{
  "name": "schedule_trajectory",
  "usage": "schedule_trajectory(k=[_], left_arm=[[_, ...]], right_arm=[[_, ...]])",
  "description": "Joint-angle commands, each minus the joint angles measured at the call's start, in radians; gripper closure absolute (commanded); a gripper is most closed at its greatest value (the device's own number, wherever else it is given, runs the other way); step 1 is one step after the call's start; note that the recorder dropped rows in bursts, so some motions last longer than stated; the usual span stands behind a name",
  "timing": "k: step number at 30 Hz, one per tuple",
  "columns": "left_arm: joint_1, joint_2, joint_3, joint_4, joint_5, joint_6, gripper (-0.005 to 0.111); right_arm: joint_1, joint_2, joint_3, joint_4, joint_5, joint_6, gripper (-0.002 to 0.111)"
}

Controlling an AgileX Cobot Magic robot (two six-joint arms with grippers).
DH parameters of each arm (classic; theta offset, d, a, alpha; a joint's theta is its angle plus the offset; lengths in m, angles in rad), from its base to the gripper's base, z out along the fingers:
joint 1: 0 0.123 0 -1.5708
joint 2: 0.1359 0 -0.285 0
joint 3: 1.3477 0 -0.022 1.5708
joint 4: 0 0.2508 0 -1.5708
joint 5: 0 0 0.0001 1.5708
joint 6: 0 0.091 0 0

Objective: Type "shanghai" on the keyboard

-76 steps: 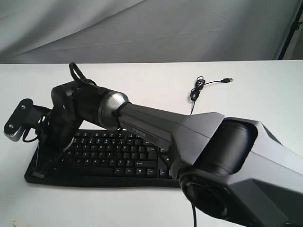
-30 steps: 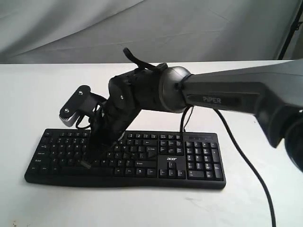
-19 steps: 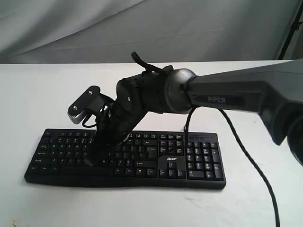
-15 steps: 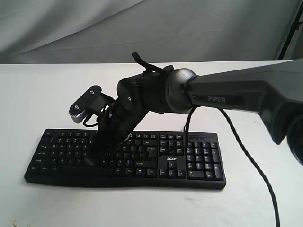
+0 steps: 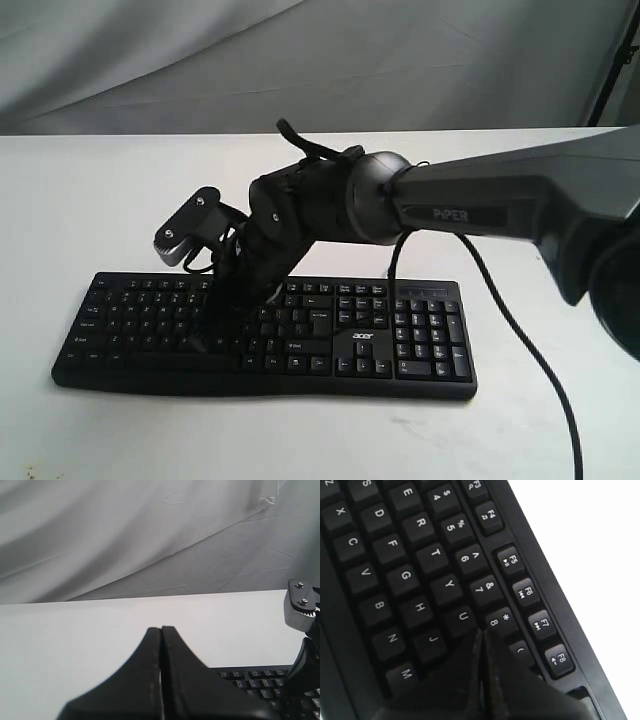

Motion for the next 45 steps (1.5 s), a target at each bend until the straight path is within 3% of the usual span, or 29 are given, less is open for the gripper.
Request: schedule_trajectory(k=[1, 33, 40, 45], left_arm=[[-0.006, -0.002, 0.002, -0.002, -0.005, -0.003, 0.107], [-0.006, -0.002, 0.002, -0.002, -0.005, -0.003, 0.107], [-0.006, -0.002, 0.002, -0.002, -0.005, -0.003, 0.107], [-0.006, -0.002, 0.002, -0.002, -0.005, -0.003, 0.107]], right_arm=[[-0.008, 0.0, 0.007, -0.01, -0.01, 0.0, 0.108], [0.004, -0.09, 0.036, -0.047, -0.018, -0.006, 0.108], [0.012, -0.342, 0.317, -0.063, -0.223, 0.012, 0.108], [0.041, -0.711, 0.748, -0.054, -0.525, 0.073, 0.108]])
